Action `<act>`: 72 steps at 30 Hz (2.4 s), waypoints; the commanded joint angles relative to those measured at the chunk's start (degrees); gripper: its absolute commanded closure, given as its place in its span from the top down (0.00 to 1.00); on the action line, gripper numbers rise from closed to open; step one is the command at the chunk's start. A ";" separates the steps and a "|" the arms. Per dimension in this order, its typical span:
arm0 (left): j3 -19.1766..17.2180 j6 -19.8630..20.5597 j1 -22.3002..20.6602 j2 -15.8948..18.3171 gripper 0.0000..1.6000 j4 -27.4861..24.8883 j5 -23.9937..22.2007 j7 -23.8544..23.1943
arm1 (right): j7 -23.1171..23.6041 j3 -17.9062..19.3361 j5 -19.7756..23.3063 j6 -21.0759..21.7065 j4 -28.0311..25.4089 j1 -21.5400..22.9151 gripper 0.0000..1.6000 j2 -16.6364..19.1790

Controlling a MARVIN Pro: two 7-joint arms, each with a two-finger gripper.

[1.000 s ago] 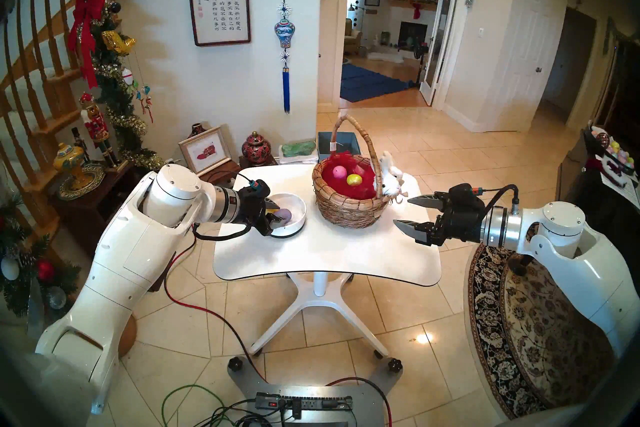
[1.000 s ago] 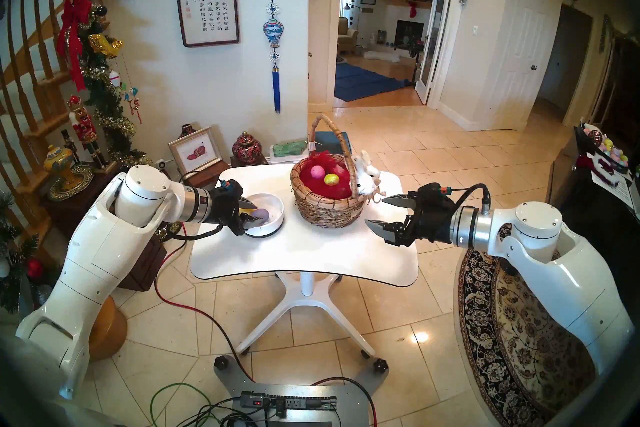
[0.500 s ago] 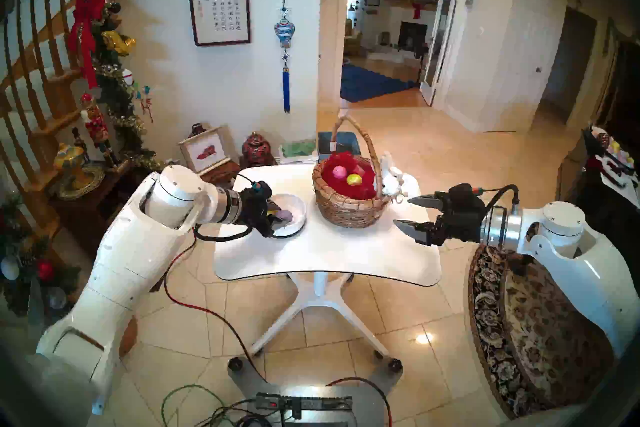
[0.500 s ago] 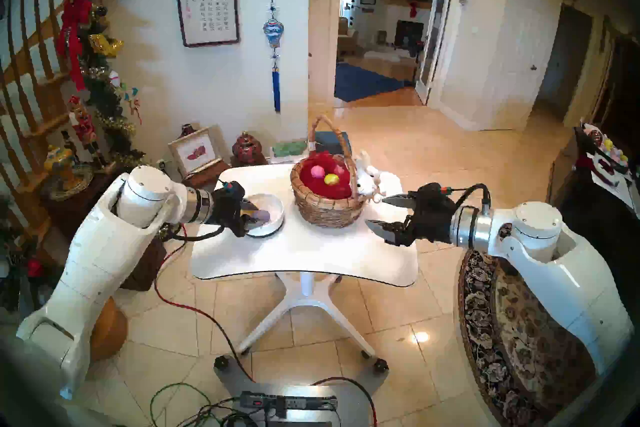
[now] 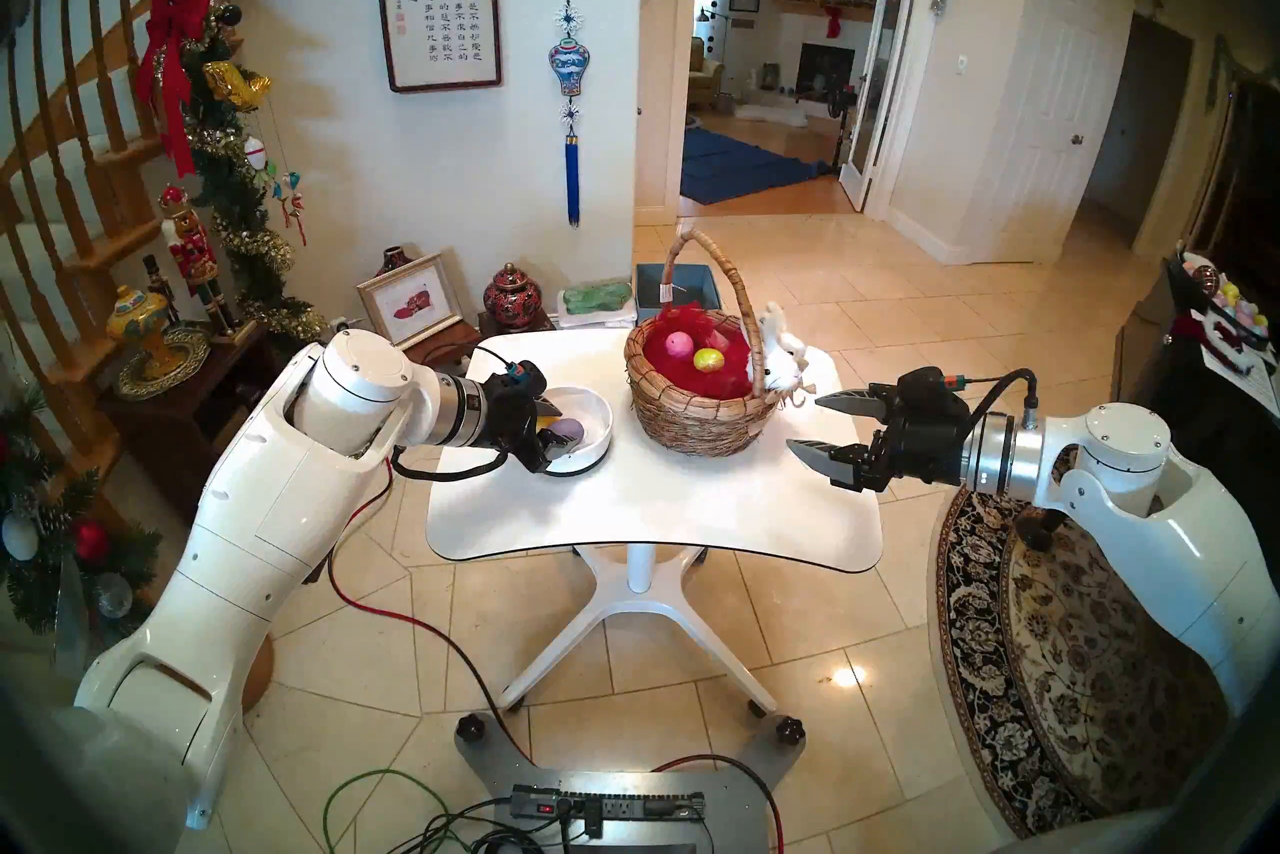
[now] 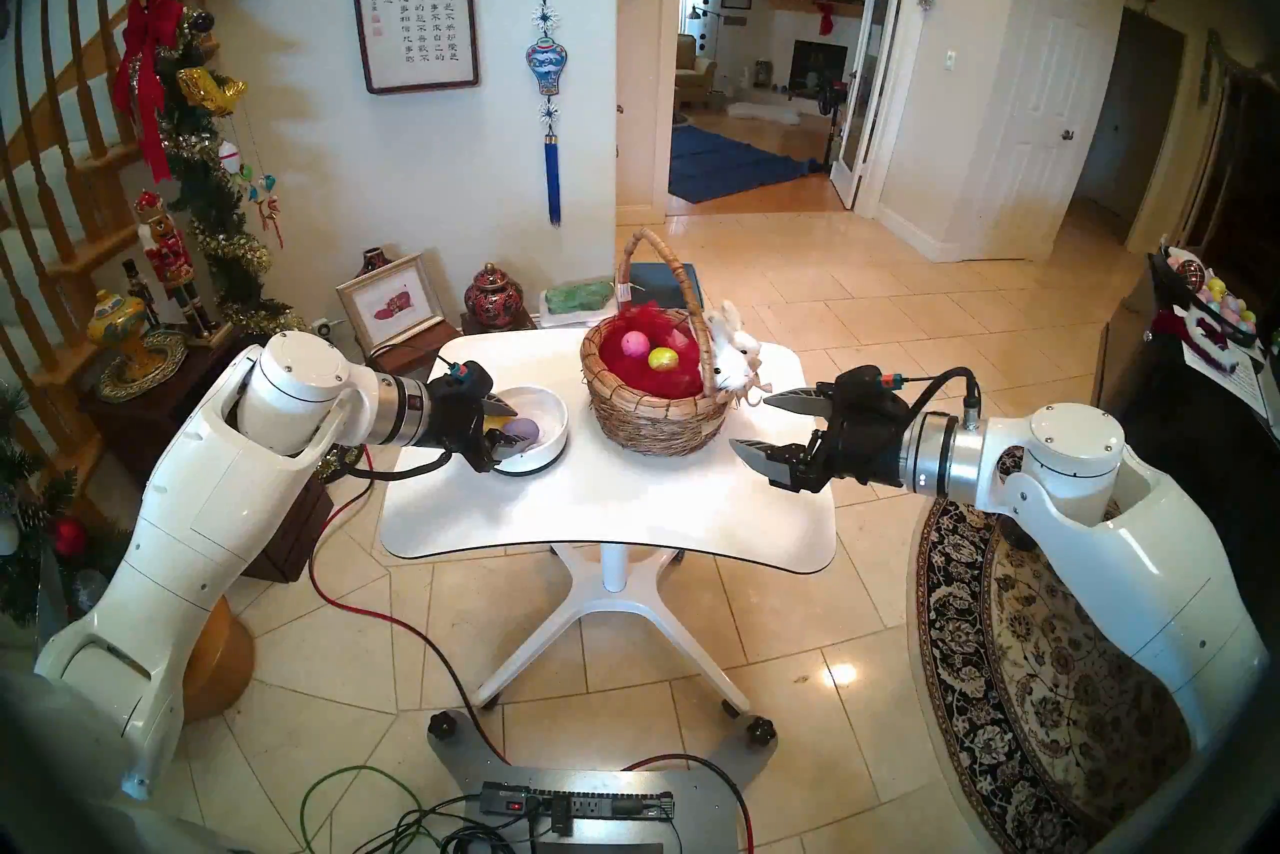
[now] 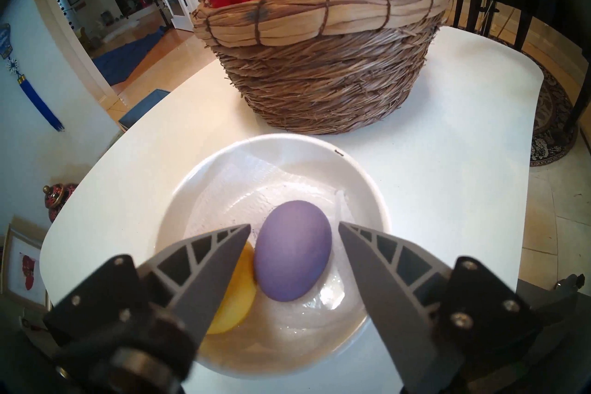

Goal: Put easter egg into basket

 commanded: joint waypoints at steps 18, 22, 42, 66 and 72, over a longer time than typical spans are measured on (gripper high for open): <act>0.61 0.41 -0.31 -0.09 0.79 0.12 -0.01 -0.41 | -0.08 0.51 0.08 -0.13 -0.08 0.07 1.00 0.10; 0.83 0.33 0.06 -0.08 0.78 0.15 0.01 -0.30 | -0.07 0.51 0.08 -0.13 -0.08 0.08 1.00 0.10; 0.68 0.26 0.24 -0.11 0.48 0.39 -0.28 0.09 | -0.08 0.51 0.08 -0.13 -0.08 0.07 1.00 0.10; -7.29 3.19 0.52 -1.10 0.49 -7.19 -6.61 -1.85 | -0.06 0.45 0.08 -0.12 -0.05 0.13 1.00 0.10; -7.87 4.44 -0.60 -2.49 0.49 -6.83 -7.41 -1.87 | -0.07 0.47 0.09 -0.13 -0.06 0.11 1.00 0.11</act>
